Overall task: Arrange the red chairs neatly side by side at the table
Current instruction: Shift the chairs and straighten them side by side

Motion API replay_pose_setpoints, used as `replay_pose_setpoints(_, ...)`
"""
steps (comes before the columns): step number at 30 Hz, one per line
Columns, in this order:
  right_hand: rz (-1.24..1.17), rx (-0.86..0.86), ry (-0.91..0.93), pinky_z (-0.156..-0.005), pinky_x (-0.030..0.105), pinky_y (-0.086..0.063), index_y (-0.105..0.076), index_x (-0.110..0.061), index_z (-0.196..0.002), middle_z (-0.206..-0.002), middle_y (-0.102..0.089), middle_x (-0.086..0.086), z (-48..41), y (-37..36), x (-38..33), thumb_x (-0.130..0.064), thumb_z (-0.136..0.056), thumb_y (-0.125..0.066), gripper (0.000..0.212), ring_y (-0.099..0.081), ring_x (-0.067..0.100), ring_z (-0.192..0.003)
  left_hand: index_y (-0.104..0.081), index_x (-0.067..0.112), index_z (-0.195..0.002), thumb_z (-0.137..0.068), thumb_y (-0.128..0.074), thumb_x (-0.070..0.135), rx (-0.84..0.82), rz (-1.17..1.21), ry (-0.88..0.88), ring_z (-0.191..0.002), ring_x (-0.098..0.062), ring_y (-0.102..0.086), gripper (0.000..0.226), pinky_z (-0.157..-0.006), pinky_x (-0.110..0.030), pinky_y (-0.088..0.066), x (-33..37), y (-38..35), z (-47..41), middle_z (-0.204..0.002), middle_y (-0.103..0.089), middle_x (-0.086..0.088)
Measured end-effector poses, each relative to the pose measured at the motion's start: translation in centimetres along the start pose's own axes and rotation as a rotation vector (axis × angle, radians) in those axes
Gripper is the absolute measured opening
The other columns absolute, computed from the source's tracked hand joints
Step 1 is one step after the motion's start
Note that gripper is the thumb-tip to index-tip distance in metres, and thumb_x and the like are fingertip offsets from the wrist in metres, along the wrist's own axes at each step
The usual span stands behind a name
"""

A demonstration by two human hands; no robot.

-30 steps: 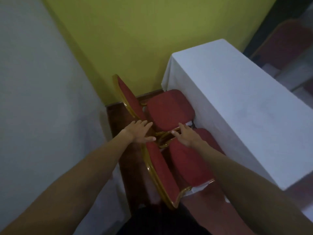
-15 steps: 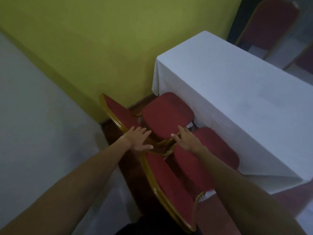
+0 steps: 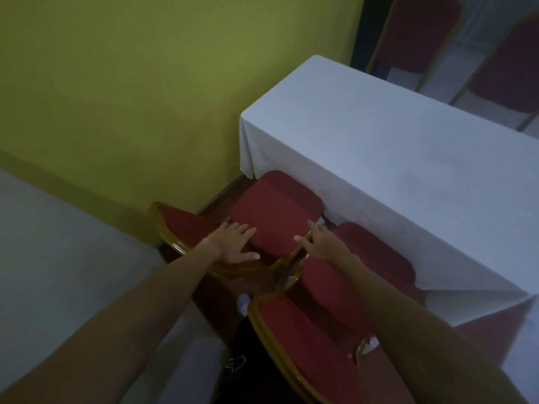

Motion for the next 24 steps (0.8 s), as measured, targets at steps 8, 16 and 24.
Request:
replay_pose_setpoints(8, -0.11, 0.047, -0.149, -0.117, 0.055, -0.029, -0.011, -0.017, -0.159, -0.164, -0.02, 0.016, -4.4, -2.8, -4.0, -0.092, -0.076, -0.024, 0.113, -0.027, 0.036, -0.147, -0.007, 0.019, -0.159, -0.075, -0.008, 0.088, 0.05, 0.015, -0.123, -0.15, -0.029, -0.016, 0.109, -0.12, -0.05, -0.013, -7.2, -0.1, -4.1, -0.164, -0.016, -0.011)
replay_pose_setpoints(16, -0.191, 0.095, -0.244, -0.117, 0.052, -0.029, -0.008, -0.017, -0.16, -0.163, -0.019, 0.017, -6.2, -5.0, -10.0, -0.077, -0.09, -0.035, 0.096, -0.026, 0.036, -0.147, -0.003, 0.019, -0.159, -0.073, -0.002, 0.089, 0.041, -0.086, -0.191, -0.15, -0.03, -0.014, 0.11, -0.119, -0.055, -0.012, -15.9, -0.3, -5.5, -0.165, -0.013, -0.011)
replay_pose_setpoints(24, -0.204, 0.106, -0.239, -0.115, 0.056, -0.032, -0.01, -0.019, -0.159, -0.163, -0.023, 0.015, -6.8, -7.2, -14.1, -0.084, -0.086, -0.031, 0.1, -0.031, 0.035, -0.145, -0.008, 0.02, -0.159, -0.073, -0.005, 0.09, 0.046, 0.002, -0.188, -0.15, -0.03, -0.016, 0.111, -0.119, -0.054, -0.014, -19.5, -1.5, -4.0, -0.165, -0.015, -0.011)
Point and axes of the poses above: each hand's wrist, its own z-axis away from the middle knuckle, its own y-axis out of the back of the hand, x = y × z, the point moved 7 cm from there along -z, towards the middle knuckle
